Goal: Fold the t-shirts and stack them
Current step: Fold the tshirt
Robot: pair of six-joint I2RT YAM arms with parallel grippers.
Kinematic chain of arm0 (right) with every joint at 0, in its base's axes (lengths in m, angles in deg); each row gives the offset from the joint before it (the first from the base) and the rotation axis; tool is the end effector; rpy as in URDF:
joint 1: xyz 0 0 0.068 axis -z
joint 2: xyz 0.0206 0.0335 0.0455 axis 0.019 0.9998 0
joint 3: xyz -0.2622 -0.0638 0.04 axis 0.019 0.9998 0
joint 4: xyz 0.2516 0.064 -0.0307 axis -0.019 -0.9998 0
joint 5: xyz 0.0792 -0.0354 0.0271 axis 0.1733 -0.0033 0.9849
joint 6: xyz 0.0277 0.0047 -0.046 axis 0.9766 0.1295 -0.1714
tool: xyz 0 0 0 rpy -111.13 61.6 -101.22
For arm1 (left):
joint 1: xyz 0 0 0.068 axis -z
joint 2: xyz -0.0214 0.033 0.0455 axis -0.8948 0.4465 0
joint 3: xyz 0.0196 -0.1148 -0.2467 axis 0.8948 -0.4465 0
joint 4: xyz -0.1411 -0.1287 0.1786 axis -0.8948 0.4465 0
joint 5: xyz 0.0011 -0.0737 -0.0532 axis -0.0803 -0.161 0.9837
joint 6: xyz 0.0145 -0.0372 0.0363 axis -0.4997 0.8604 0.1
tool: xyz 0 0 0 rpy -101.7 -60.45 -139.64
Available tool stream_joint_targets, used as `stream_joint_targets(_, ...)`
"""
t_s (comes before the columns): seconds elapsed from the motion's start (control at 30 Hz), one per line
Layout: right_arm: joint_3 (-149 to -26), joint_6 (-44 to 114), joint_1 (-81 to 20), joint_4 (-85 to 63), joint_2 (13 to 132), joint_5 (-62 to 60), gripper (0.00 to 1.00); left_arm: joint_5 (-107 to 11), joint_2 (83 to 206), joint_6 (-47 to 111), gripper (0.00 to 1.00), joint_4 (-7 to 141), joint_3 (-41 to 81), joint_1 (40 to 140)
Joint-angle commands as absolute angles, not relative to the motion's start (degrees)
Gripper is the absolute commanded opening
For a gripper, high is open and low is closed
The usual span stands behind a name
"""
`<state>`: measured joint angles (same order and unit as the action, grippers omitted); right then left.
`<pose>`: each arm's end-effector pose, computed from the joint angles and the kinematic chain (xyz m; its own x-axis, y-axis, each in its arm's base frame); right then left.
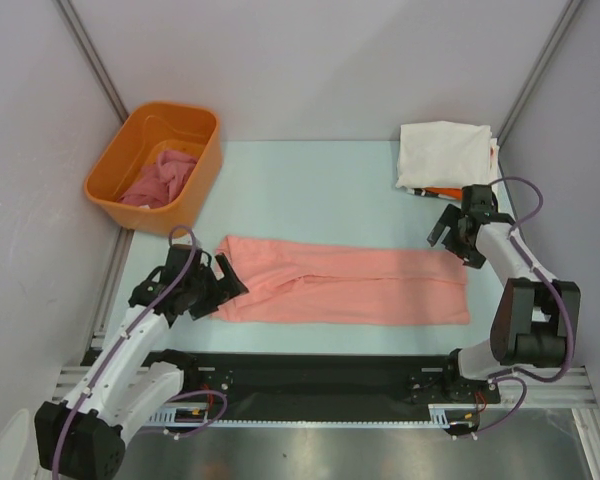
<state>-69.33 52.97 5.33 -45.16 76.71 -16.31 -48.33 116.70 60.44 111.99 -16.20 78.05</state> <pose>0.2912 -0.0377 0.2172 -0.7286 0.4988 -0.4695 0.5257 0.8466 0.0836 0.1510 -0.0443 0.2283 -0.8134 -0.4471 -0.3722 -0.2573 0.8503 -0.4591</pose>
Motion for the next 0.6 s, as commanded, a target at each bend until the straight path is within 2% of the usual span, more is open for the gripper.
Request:
stream_joint_targets(0.0, -68.46, 55.15, 2.43, -45.58, 70.65, -16.43, 0.98, -54.02, 113.46, 69.13, 1.00, 112.10, -18.69, 79.48)
stream_joint_targets(0.13, -66.69, 56.74, 0.41, -45.04, 67.40, -13.70, 0.98, -53.69, 110.90, 73.73, 1.00, 107.28, -26.33, 79.39)
stream_joint_targets(0.47, -67.05, 55.33, 0.40, -46.80, 65.37, -14.05, 0.97, -54.47, 123.46, 71.80, 1.00, 96.11, -27.93, 79.30)
stream_joint_targets(0.57, -67.05, 54.63, 0.84, -47.24, 64.67, -13.88, 0.95, -54.82, 126.01, 71.01, 0.82, 92.86, -26.88, 79.04)
